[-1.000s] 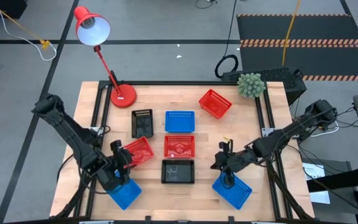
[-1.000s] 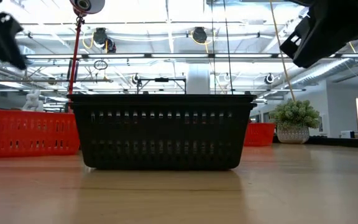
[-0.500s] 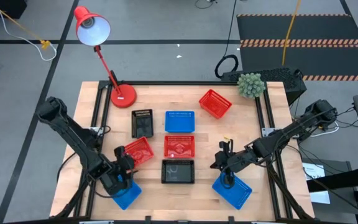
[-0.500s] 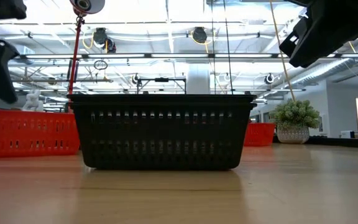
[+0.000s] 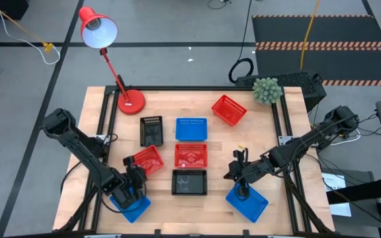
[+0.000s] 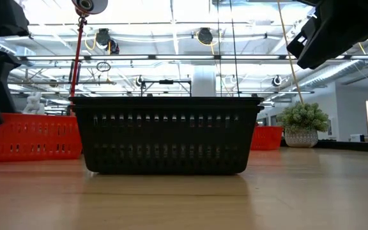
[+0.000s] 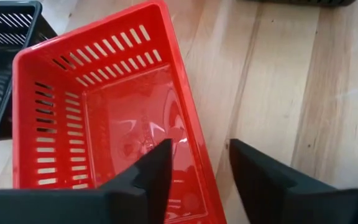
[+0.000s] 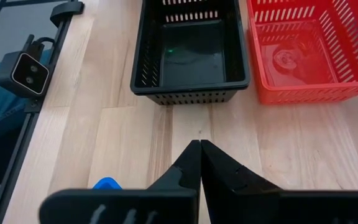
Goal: Stack baskets by color
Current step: Stack the bottom left red bin on the center red bin
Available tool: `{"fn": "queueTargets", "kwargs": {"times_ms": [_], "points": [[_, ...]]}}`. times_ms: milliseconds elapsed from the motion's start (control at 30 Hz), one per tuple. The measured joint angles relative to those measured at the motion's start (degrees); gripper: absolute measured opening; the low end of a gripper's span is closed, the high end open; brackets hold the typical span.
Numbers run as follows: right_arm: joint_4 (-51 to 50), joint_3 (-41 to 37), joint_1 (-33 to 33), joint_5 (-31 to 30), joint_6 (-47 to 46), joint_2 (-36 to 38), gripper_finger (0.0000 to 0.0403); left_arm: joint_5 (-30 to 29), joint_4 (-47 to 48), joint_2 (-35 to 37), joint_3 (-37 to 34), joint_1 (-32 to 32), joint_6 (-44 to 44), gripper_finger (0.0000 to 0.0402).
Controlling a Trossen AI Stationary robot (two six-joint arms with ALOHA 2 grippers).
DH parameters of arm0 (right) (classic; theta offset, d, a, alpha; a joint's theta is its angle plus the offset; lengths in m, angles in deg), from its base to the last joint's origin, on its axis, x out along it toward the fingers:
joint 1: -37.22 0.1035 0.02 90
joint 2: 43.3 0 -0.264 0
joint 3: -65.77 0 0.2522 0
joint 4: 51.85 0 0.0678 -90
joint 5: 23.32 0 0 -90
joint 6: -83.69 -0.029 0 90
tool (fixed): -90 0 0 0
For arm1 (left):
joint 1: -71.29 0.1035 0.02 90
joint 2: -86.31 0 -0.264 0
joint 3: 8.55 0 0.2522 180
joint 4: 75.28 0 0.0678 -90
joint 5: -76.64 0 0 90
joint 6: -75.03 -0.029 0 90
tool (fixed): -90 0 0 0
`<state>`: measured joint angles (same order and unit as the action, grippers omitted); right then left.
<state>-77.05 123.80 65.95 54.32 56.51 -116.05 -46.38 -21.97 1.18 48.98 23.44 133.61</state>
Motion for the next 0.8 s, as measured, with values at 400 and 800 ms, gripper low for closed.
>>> {"fn": "queueTargets", "kwargs": {"times_ms": [400, 800], "points": [[0.0, 0.0, 0.0, 0.0, 0.4, 0.0, 0.0002, 4.8, 1.3, 0.1, 0.5, 1.0, -1.0, 0.0018], [0.0, 0.0, 0.0, 0.1, 1.5, 0.0, 0.0002, 7.4, 16.7, 0.0, 14.2, 0.9, -9.2, 0.0015]]}}
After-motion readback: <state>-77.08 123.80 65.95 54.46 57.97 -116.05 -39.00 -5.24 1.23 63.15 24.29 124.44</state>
